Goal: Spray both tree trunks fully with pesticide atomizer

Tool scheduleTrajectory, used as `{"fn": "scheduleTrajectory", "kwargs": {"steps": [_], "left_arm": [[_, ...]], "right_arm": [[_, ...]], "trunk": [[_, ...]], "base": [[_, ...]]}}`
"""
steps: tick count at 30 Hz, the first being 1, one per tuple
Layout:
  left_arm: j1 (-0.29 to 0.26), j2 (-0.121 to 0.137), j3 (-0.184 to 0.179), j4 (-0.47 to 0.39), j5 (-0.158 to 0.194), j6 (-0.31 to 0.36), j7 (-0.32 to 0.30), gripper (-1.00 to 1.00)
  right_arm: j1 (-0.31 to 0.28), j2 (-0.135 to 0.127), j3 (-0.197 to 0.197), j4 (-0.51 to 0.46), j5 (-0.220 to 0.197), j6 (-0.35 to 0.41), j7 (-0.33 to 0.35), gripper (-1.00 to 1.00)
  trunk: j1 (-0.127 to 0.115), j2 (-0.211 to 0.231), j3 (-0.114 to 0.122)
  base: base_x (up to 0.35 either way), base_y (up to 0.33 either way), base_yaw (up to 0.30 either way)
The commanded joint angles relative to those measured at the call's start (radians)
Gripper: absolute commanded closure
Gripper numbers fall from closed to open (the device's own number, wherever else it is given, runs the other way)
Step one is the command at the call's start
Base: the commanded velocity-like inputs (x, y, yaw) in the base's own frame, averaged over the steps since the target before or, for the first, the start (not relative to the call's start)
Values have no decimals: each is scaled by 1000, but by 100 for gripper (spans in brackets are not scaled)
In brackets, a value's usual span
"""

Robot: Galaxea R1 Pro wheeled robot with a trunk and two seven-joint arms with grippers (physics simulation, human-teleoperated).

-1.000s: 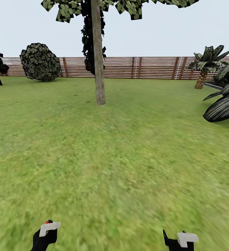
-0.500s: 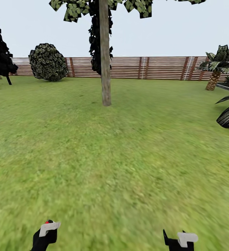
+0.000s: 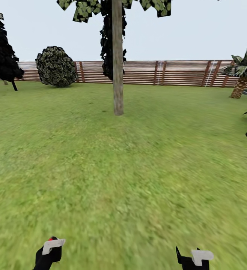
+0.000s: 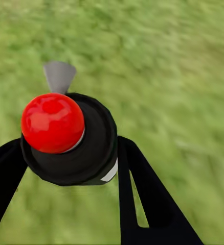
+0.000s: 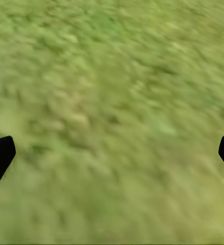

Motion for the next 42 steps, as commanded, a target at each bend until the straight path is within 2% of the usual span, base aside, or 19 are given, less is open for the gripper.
{"fn": "scheduleTrajectory", "kwargs": {"steps": [1,42], "left_arm": [[-1,0,3,1,4,-3,-5,100],[4,0,3,1,4,-3,-5,100]], "right_arm": [[0,0,-1,0,0,-3,0,-100],[0,0,-1,3,2,-3,0,-100]], "trunk": [[0,0,-1],[0,0,-2]], "base": [[340,0,235],[340,0,15]]}}
